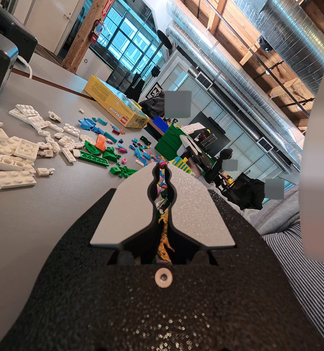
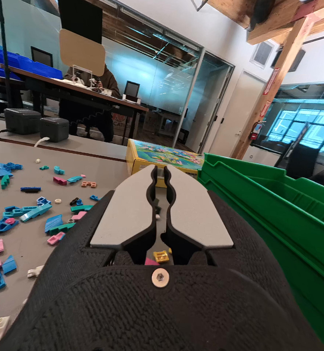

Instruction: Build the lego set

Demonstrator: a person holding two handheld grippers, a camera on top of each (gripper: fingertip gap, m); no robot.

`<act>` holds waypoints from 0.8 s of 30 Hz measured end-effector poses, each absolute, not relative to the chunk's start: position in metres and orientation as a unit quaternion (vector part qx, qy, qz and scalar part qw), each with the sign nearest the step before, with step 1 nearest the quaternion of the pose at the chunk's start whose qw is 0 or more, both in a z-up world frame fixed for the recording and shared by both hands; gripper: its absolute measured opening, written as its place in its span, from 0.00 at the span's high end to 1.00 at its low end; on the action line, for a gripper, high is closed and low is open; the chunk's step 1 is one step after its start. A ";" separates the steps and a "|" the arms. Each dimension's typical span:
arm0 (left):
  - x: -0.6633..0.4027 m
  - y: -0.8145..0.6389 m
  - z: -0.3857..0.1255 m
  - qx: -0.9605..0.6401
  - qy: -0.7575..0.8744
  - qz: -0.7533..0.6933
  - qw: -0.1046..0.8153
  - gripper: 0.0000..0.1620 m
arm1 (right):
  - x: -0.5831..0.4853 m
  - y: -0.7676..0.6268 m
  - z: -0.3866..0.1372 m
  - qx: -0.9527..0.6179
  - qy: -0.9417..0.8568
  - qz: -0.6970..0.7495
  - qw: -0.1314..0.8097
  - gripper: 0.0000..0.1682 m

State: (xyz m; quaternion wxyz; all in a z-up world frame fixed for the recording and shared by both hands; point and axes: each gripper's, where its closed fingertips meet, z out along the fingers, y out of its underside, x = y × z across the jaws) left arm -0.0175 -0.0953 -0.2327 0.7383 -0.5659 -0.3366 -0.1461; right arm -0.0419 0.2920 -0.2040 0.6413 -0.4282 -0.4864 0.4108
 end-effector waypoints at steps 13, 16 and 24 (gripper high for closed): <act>-0.018 -0.095 -0.233 -0.566 -0.337 -0.145 0.739 0.98 | -0.044 0.118 -0.265 -0.418 -0.760 0.472 0.159 0.86; -0.017 -0.094 -0.233 -0.571 -0.335 -0.142 0.736 0.98 | -0.039 0.097 -0.288 -0.423 -0.807 0.403 0.091 0.85; -0.017 -0.094 -0.234 -0.572 -0.335 -0.142 0.735 0.98 | -0.056 0.099 -0.300 -0.447 -0.828 0.314 0.124 0.87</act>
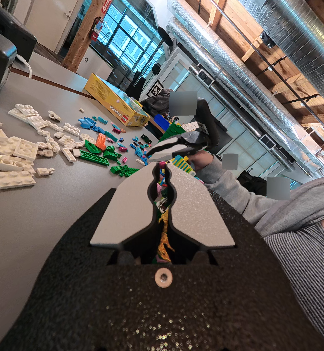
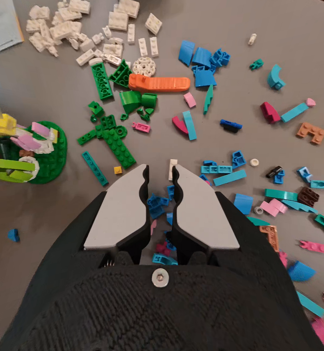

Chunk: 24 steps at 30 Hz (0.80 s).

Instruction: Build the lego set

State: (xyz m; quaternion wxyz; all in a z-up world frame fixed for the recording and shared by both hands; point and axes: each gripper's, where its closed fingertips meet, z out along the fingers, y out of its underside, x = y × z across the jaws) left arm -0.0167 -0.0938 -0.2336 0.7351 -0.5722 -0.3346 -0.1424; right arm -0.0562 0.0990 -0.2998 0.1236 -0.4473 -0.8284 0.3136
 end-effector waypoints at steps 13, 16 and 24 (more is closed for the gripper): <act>-0.016 -0.094 -0.234 -0.573 -0.334 -0.144 0.734 0.98 | -0.057 0.109 -0.316 -0.445 -0.860 0.231 0.093 0.90; -0.016 -0.094 -0.234 -0.573 -0.334 -0.144 0.734 0.98 | -0.057 0.110 -0.320 -0.444 -0.865 0.215 0.084 0.90; -0.016 -0.093 -0.233 -0.574 -0.334 -0.144 0.734 0.98 | -0.058 0.111 -0.325 -0.440 -0.874 0.195 0.070 0.93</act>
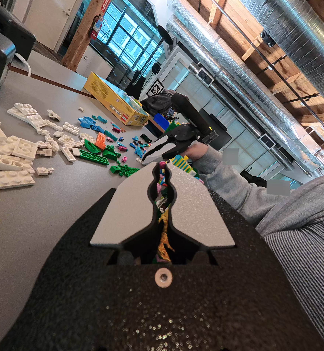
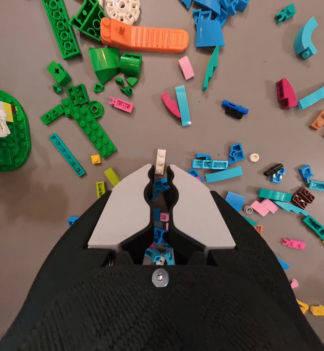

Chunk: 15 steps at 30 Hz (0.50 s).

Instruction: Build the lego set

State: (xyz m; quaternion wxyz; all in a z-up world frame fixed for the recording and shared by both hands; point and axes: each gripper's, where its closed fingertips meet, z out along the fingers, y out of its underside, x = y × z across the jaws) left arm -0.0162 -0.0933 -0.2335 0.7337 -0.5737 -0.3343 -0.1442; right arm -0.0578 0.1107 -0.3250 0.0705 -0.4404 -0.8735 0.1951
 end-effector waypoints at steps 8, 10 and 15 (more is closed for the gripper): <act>-0.017 -0.105 -0.219 -0.513 -0.327 -0.198 0.769 0.98 | -0.057 0.101 -0.315 -0.391 -0.891 0.211 0.089 0.96; -0.016 -0.111 -0.213 -0.486 -0.319 -0.224 0.782 0.98 | -0.058 0.095 -0.299 -0.379 -0.886 0.244 0.107 0.96; -0.012 -0.116 -0.204 -0.476 -0.301 -0.211 0.799 0.98 | -0.043 0.076 -0.253 -0.338 -0.869 0.331 0.146 0.96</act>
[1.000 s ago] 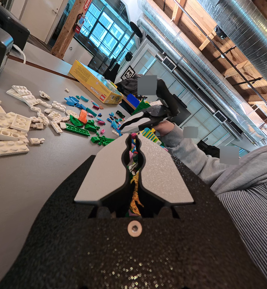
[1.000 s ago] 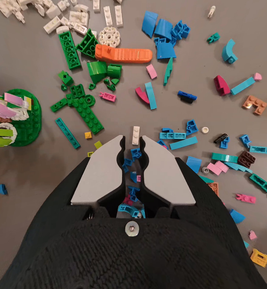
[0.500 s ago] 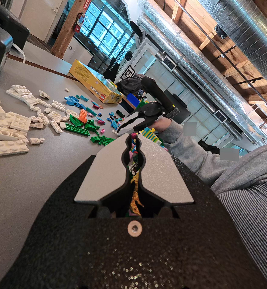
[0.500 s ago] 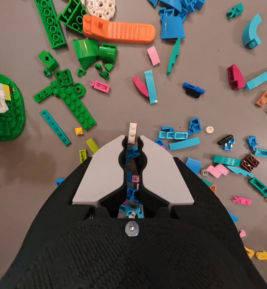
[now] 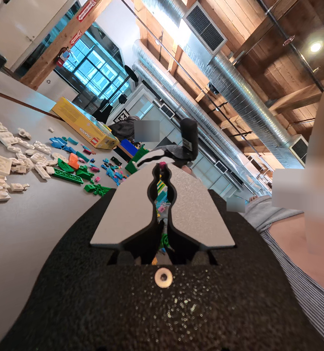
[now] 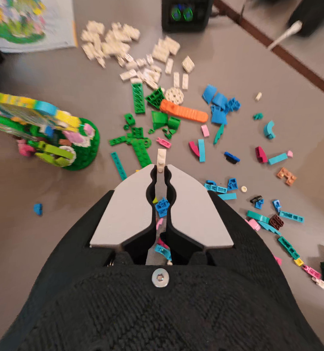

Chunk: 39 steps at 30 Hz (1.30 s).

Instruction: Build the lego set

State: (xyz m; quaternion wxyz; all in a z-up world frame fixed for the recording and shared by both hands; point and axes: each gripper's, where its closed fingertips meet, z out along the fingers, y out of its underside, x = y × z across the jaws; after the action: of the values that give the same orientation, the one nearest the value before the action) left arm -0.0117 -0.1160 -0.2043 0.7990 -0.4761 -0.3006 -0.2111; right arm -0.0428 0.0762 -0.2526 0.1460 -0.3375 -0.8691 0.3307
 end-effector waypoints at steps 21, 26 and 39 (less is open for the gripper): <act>0.130 -0.154 -0.216 -0.656 -0.325 0.207 0.649 0.97 | 0.104 -0.082 -0.252 0.066 -0.913 0.371 0.155 0.96; 0.140 -0.173 -0.217 -0.664 -0.301 0.380 0.569 0.97 | 0.109 -0.113 -0.239 0.165 -0.869 0.377 0.273 0.96; 0.134 -0.159 -0.211 -0.698 -0.159 0.561 0.415 0.97 | 0.114 -0.144 -0.206 0.340 -0.724 0.297 0.522 0.96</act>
State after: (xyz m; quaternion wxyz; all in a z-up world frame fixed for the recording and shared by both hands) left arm 0.1338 -0.1585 -0.2110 0.4153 -0.6978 -0.1592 0.5615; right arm 0.1145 -0.1444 -0.2059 0.5217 0.3400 -0.7239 0.2969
